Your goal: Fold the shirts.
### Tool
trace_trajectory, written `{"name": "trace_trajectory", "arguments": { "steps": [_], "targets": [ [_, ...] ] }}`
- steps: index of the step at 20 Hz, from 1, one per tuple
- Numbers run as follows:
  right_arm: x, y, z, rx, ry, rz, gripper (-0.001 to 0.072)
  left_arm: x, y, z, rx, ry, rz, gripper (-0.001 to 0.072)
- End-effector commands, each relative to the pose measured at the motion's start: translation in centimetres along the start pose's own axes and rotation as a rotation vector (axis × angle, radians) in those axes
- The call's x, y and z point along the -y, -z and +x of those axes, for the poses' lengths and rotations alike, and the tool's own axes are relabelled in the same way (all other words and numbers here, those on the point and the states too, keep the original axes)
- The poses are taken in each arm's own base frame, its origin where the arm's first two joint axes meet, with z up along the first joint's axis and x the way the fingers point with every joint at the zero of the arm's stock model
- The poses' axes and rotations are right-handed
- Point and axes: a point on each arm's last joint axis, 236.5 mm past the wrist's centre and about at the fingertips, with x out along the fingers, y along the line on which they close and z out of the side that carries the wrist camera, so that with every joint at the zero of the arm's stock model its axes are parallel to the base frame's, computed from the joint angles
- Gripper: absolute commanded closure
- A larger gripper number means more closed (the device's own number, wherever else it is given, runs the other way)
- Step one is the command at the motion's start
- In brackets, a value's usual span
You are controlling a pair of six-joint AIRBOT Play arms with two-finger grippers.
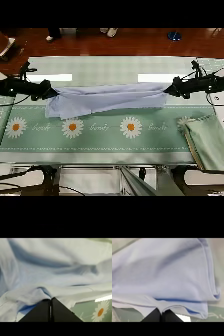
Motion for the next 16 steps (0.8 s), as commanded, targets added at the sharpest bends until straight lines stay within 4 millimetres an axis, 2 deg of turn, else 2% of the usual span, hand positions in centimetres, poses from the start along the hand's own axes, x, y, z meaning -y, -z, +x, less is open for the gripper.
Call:
{"name": "trace_trajectory", "arguments": {
  "steps": [1,5,8,9,10,11,13,16],
  "targets": [
    [-0.2,-3.1,1.6,0.016,-0.059,0.019,0.0687,0.4,-3.9,2.2,0.005,0.011,-0.022,0.0688],
    [0.9,-4.2,3.3,-0.010,-0.065,0.050,0.0687,0.2,-6.1,4.3,-0.005,0.013,-0.011,0.0688],
    [1.8,-4.5,4.1,-0.006,-0.058,0.061,0.0686,-0.2,-6.7,5.4,-0.005,0.009,-0.011,0.0688],
    [2.0,-4.8,4.2,0.008,-0.052,0.060,0.0620,-0.2,-6.7,5.5,-0.004,0.009,-0.008,0.0683],
    [2.0,-5.1,4.1,0.019,-0.050,0.060,0.0399,-0.1,-6.7,5.5,-0.002,0.009,-0.007,0.0539],
    [2.2,-5.5,3.6,0.024,-0.045,0.046,0.0294,0.2,-6.6,5.0,-0.017,0.011,0.004,0.0195],
    [3.0,-6.2,0.9,0.021,-0.024,0.026,0.0299,-0.7,-6.2,2.3,-0.072,-0.033,0.045,0.0197],
    [8.5,-6.1,-3.5,0.031,0.131,0.102,0.0298,-3.2,-6.2,-3.5,-0.033,-0.134,0.042,0.0198]
  ]
}}
